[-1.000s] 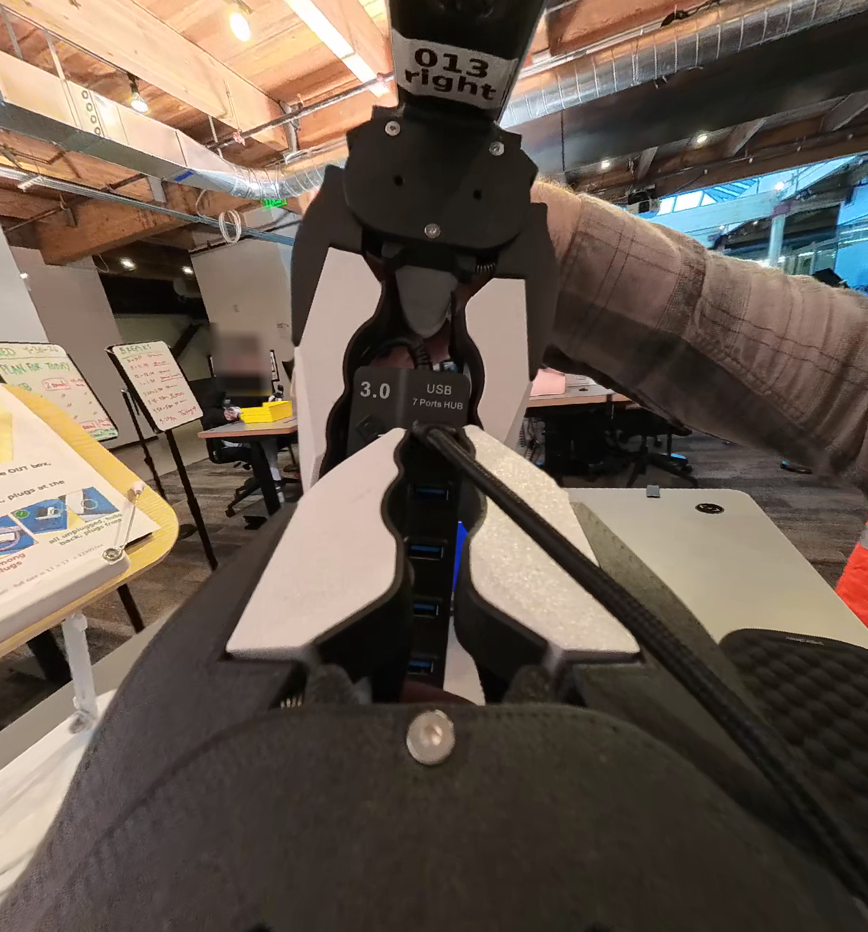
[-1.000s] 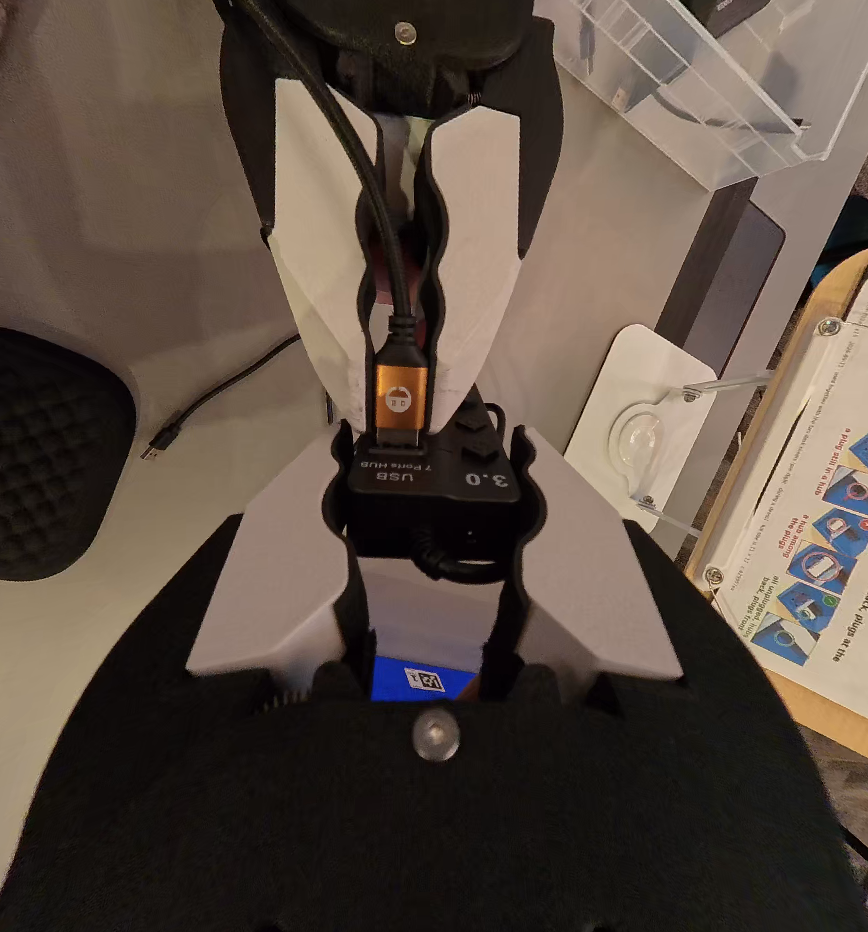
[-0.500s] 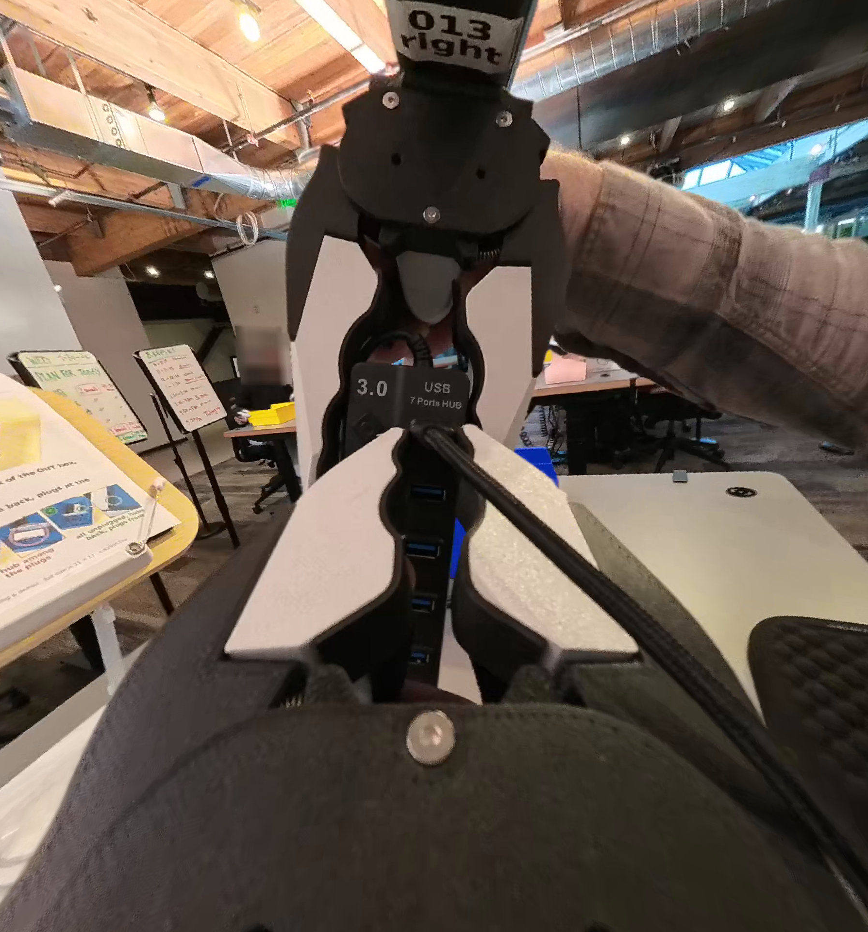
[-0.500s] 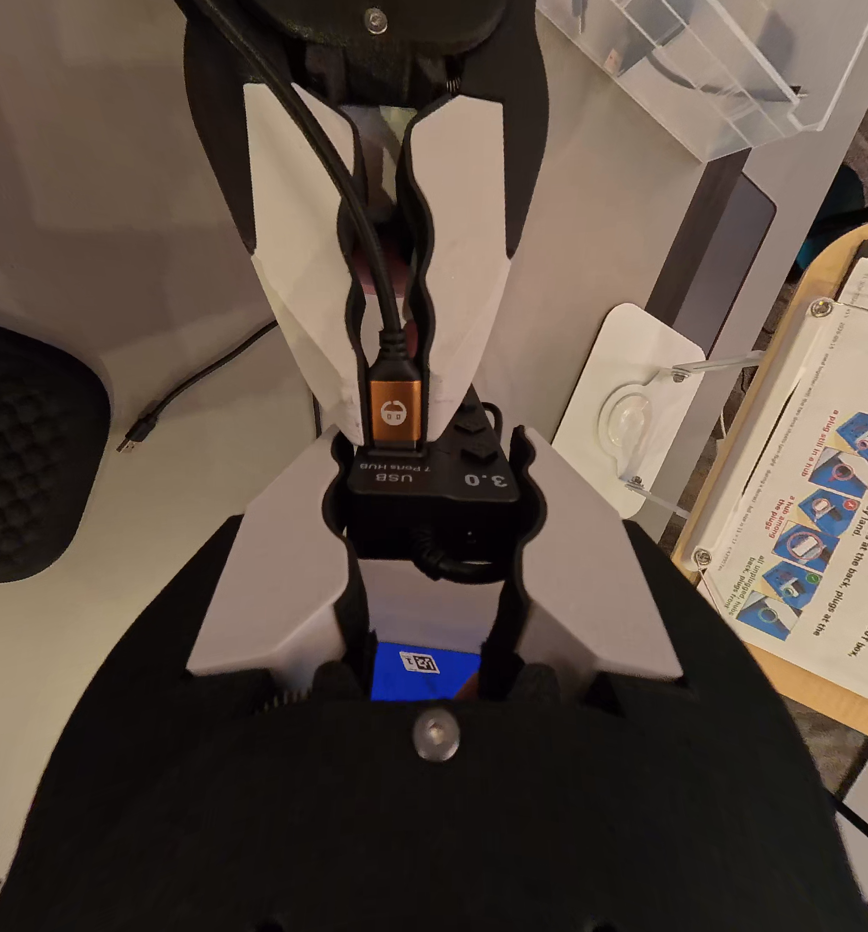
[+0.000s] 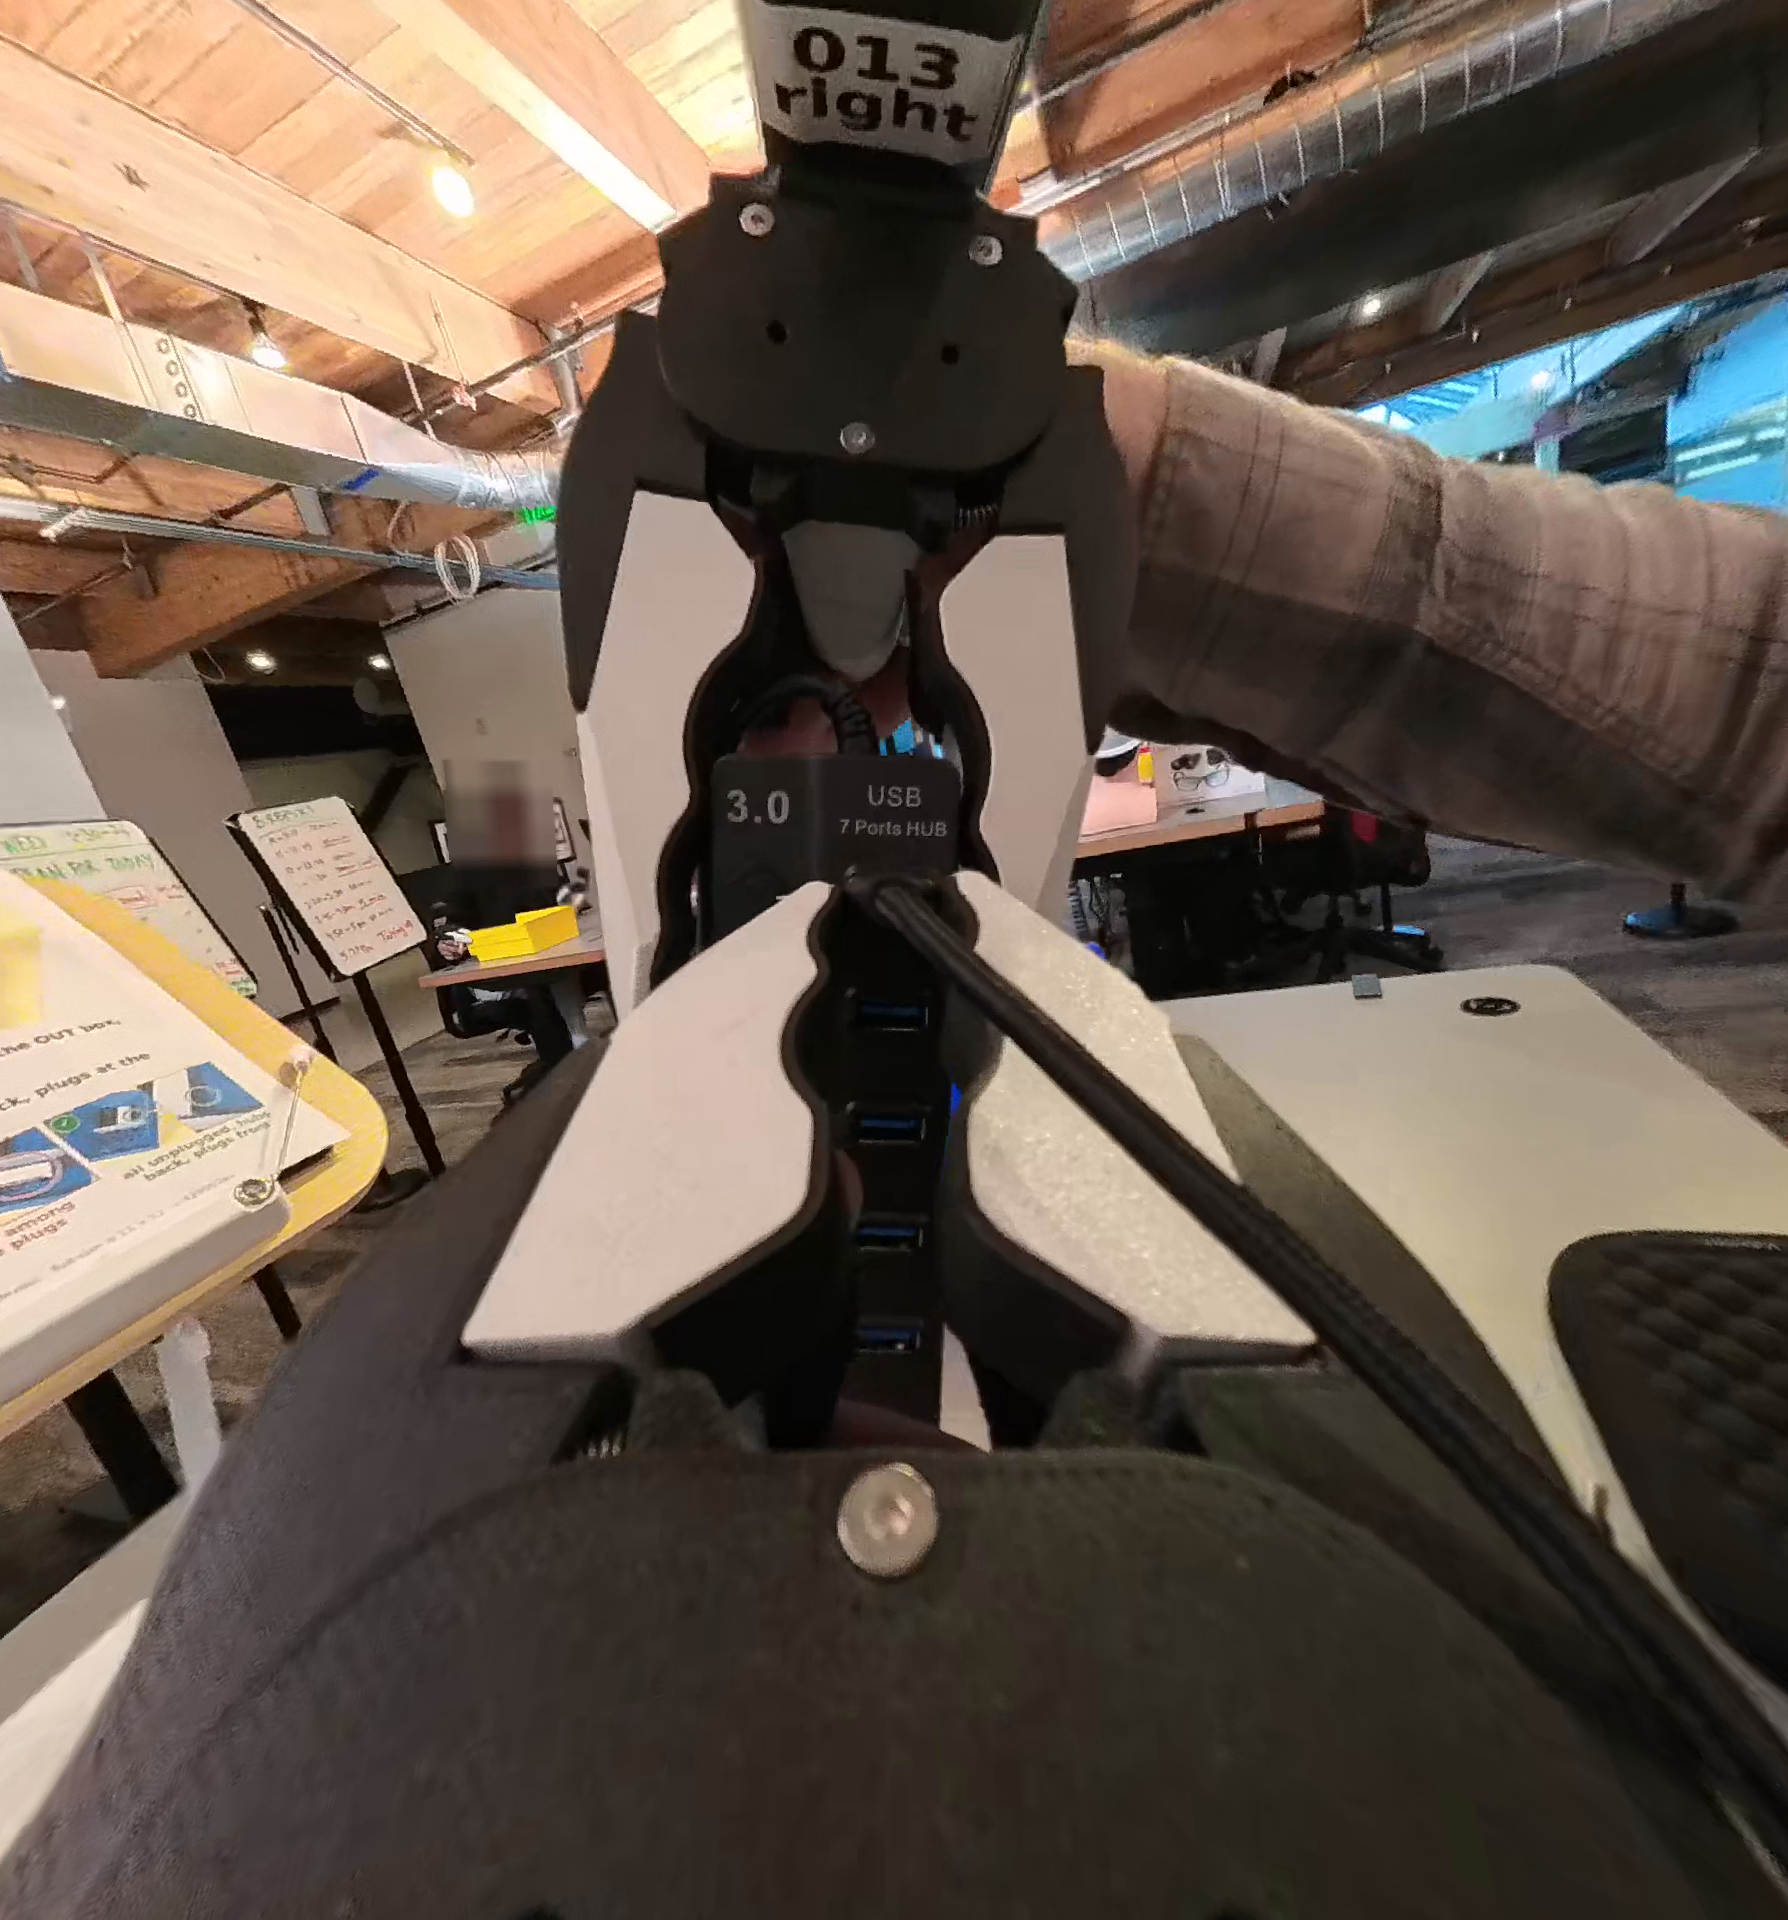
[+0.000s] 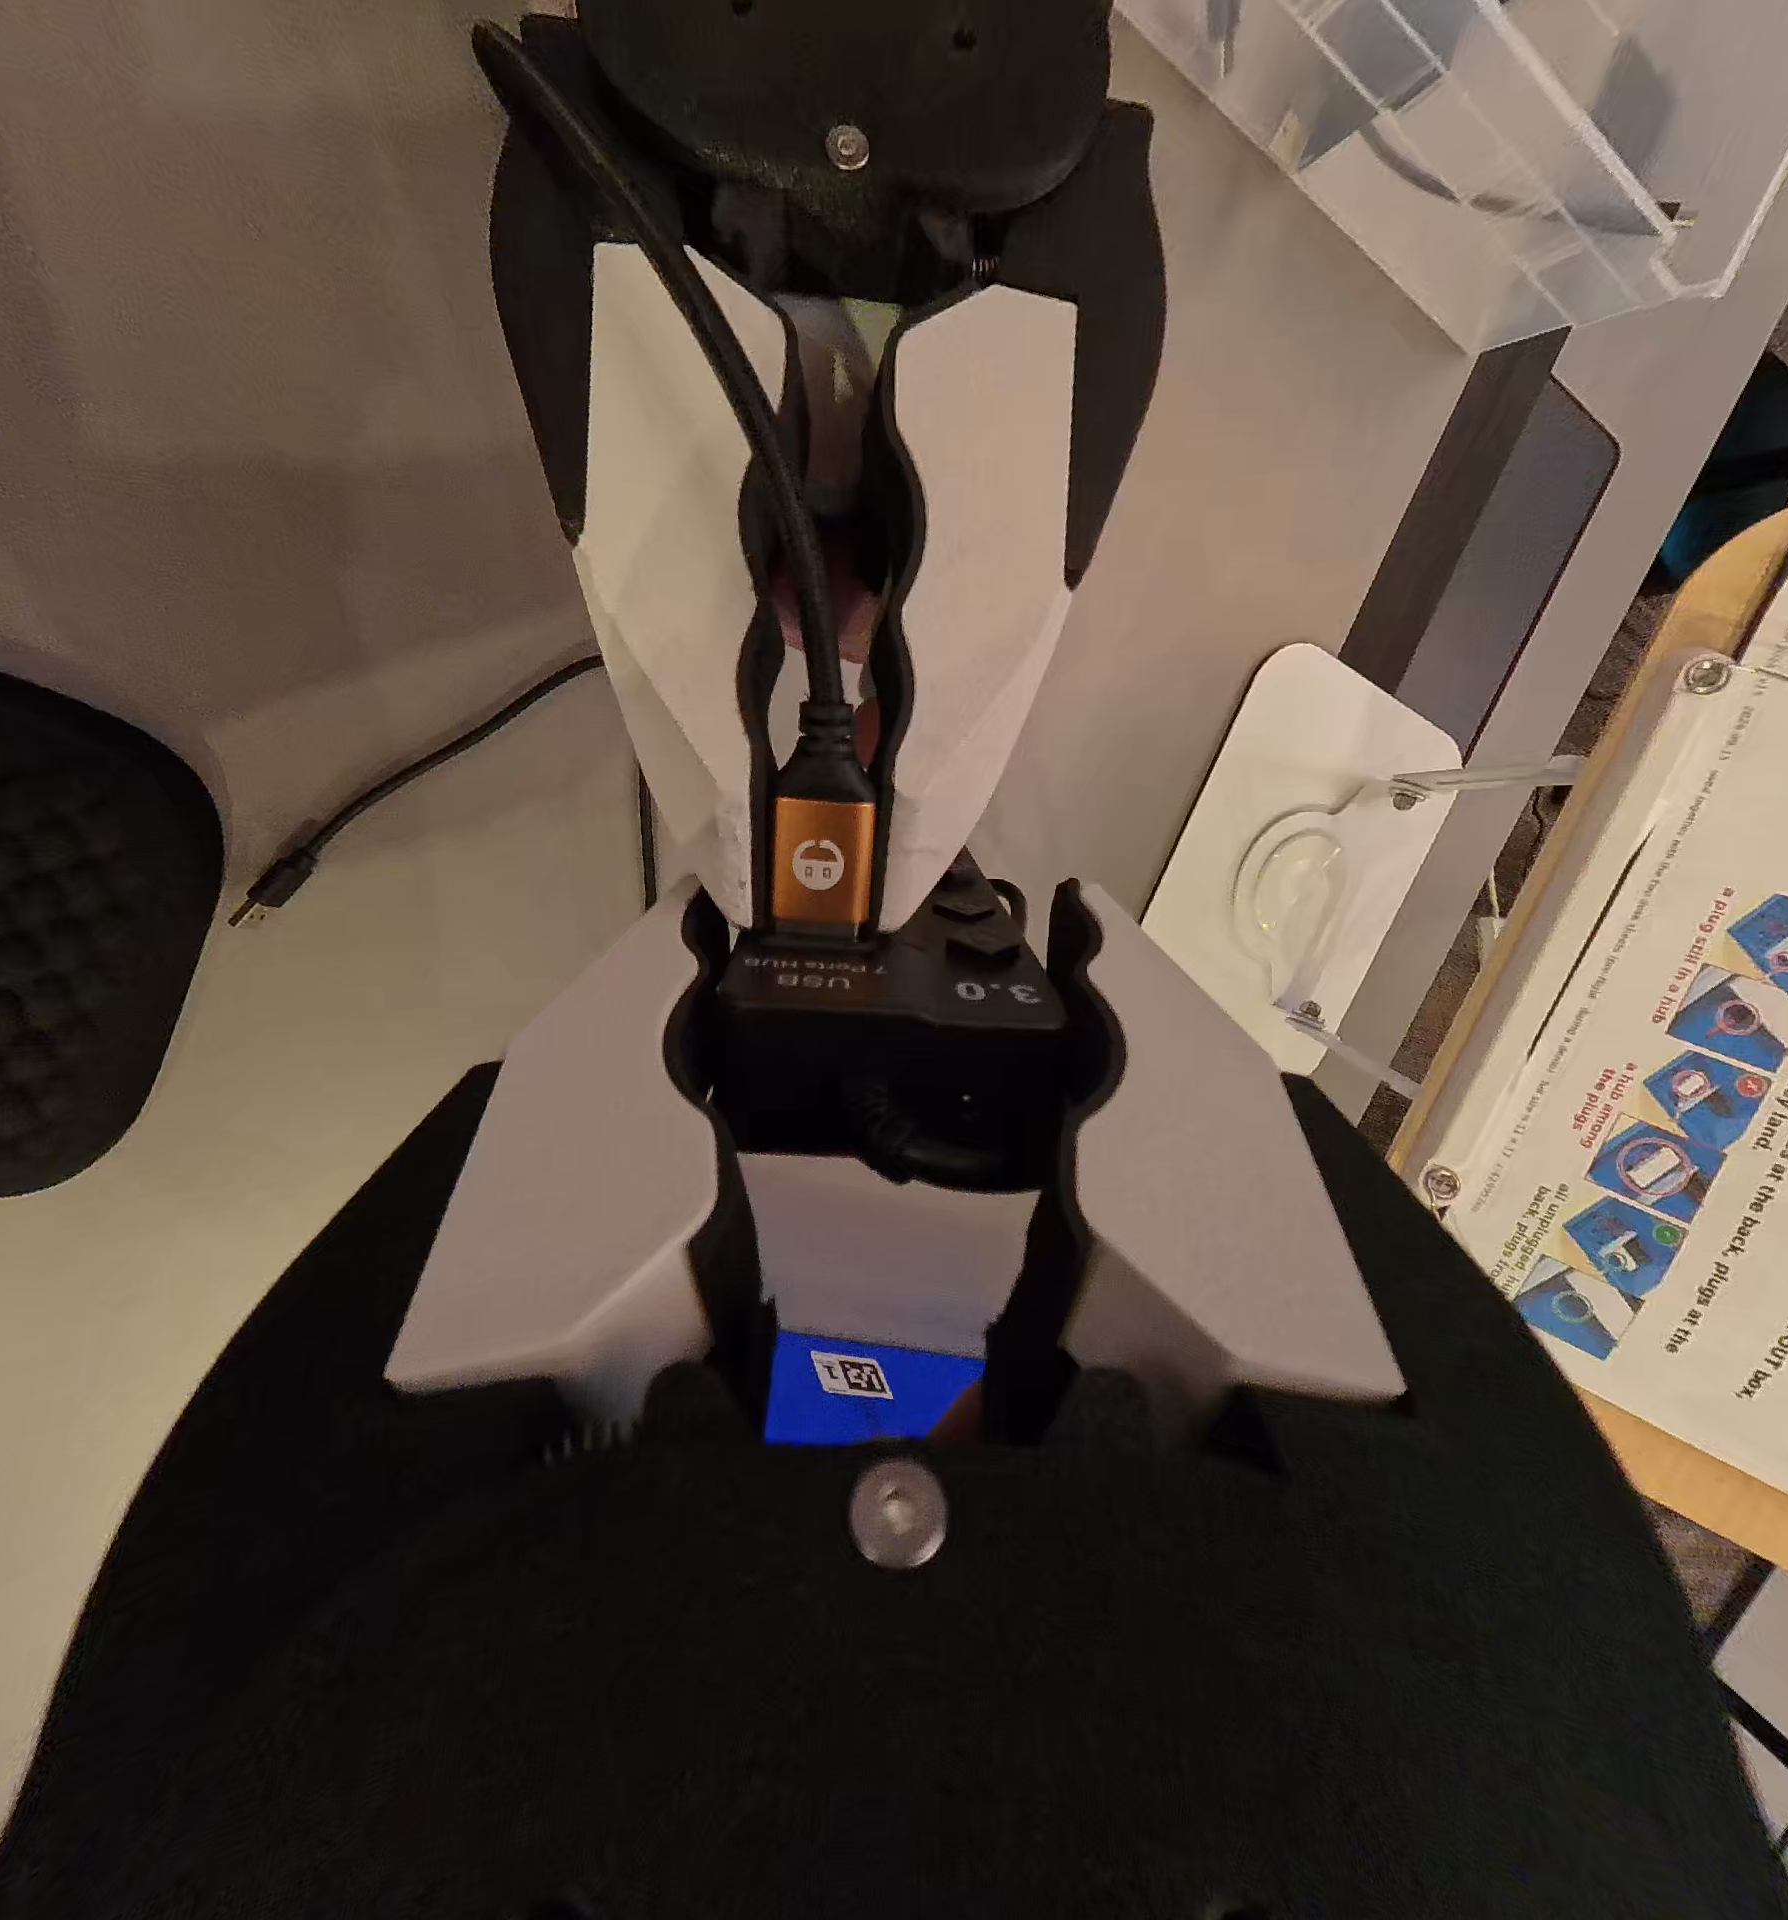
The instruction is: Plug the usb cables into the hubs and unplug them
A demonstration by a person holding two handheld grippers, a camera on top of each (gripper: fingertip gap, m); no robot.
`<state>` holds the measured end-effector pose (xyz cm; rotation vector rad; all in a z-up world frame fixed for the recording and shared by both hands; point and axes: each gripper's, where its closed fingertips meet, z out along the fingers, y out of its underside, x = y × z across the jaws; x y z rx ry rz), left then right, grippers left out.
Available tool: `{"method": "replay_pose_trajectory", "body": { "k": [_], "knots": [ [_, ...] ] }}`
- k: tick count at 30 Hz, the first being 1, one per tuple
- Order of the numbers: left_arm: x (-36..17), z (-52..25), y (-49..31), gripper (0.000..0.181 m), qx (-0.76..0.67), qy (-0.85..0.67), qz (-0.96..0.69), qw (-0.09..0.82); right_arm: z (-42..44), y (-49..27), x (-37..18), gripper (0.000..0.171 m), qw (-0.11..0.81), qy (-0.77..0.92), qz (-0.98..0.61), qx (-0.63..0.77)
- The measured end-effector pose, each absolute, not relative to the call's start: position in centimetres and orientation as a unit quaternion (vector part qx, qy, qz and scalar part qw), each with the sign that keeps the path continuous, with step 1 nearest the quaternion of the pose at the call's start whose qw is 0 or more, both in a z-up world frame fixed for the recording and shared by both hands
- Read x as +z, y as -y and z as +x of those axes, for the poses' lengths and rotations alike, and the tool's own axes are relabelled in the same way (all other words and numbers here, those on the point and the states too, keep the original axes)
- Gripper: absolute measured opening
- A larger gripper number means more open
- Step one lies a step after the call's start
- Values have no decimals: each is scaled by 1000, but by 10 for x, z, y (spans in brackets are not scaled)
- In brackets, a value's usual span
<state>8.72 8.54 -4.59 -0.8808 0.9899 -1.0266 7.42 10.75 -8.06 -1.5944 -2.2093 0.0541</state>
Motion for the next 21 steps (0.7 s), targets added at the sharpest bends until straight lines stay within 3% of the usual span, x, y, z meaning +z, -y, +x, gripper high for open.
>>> {"method": "replay_pose_trajectory", "body": {
  "k": [1, 21],
  "knots": [
    [-46, 87, -85, 16, -456, -444, -385, 668, 74, -107, -81, 60, 207, 794, -572, 21],
    [-42, 82, -86, 16, -446, -455, -377, 672, 79, -111, -80, 60, 230, 778, -585, 16]
  ]
}}
